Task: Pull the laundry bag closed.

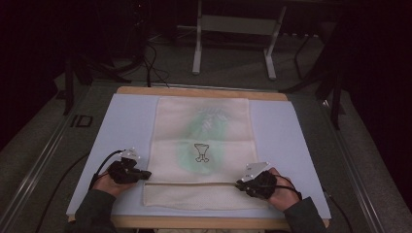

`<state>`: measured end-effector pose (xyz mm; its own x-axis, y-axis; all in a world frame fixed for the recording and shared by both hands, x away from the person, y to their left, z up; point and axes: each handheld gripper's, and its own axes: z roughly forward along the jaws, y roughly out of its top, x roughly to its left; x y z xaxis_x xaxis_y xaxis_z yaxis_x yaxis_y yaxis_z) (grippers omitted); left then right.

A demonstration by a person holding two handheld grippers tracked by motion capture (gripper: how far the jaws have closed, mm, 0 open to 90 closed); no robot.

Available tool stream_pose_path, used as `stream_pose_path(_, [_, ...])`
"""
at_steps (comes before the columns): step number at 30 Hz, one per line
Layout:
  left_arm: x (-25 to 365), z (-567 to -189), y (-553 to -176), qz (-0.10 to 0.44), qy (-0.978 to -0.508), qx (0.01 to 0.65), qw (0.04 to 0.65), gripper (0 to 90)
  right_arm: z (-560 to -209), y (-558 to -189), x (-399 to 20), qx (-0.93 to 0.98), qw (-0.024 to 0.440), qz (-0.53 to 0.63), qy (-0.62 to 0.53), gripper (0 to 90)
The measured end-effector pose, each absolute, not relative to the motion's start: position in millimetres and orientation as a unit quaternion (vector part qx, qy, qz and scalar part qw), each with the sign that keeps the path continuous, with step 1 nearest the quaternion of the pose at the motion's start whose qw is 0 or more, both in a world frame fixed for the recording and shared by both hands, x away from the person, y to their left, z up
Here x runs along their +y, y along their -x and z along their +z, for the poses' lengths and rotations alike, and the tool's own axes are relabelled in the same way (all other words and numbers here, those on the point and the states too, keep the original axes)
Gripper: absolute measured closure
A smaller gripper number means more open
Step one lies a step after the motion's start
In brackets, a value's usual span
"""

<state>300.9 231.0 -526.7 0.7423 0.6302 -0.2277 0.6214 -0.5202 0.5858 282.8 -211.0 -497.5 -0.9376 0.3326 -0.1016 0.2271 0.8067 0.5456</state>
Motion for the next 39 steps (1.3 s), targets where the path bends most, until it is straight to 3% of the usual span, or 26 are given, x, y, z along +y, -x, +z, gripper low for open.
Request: stream_pose_path(39, [230.6,-526.5,-300.7,0.008,-0.872,0.358,0.332,90.0,-494.0,-286.5,-237.8,0.939,0.1,0.277,-0.175,82.3])
